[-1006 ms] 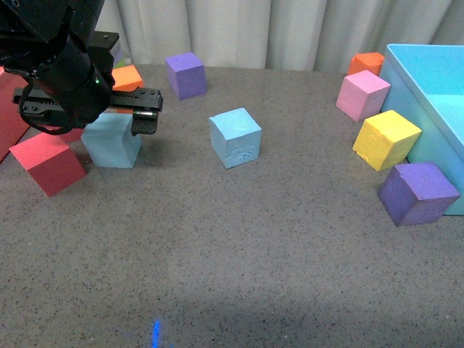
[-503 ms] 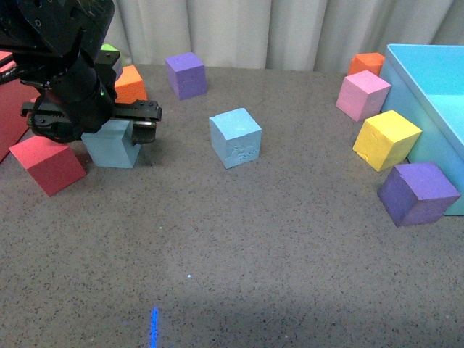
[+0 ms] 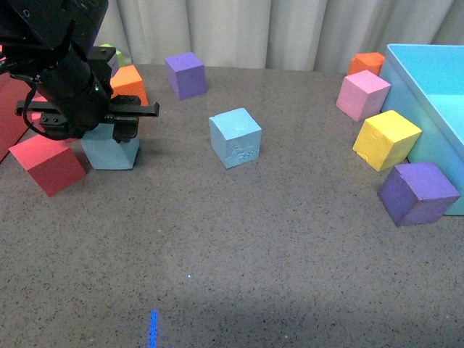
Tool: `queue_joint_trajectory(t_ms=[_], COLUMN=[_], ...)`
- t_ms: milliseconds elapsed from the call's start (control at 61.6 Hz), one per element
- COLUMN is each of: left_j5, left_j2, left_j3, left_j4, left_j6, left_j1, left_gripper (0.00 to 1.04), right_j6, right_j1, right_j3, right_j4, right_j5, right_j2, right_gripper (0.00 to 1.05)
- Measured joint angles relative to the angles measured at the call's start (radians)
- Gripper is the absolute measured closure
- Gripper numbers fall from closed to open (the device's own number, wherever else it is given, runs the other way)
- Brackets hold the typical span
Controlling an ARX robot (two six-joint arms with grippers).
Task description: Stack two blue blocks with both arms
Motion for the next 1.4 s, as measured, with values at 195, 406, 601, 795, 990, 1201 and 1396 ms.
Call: queue_joint_trajectory(t_ms=[195, 406, 601, 795, 990, 1201, 1396], left_j5=[-0.026, -0.033, -0.072, -0.116, -0.133, -0.154, -0.153], left_j2=[-0.101, -0.170, -0.168, -0.118, -0.017, 0.068, 0.114], left_j3=[-0.034, -0.021, 0.069, 0.248, 0.418, 0.537, 0.595], left_j4=[-0.036, -0.093, -0.180, -0.304, -0.437, -0.524, -0.554], left_j6=[-0.028, -0.129, -0.199, -0.289, -0.378, -0.426, -0.436], left_j1=[-0.043, -0.135, -0.250, -0.331, -0.379, -0.401, -0.408], left_gripper=[0.57, 0.57, 0.58, 0.58, 0.58, 0.58, 0.58], right_j6=[0.000, 0.000, 0.000, 0.000, 0.000, 0.000, 0.000], right_j1=[0.000, 0.000, 0.000, 0.000, 0.000, 0.000, 0.000], right_j3=[0.000, 0.000, 0.000, 0.000, 0.000, 0.000, 0.000], right_j4=[0.000, 0.000, 0.000, 0.000, 0.000, 0.000, 0.000], right_j5=[0.000, 0.000, 0.000, 0.000, 0.000, 0.000, 0.000], right_j2=[0.000, 0.000, 0.000, 0.000, 0.000, 0.000, 0.000], right_gripper=[0.10, 0.10, 0.10, 0.10, 0.10, 0.10, 0.10])
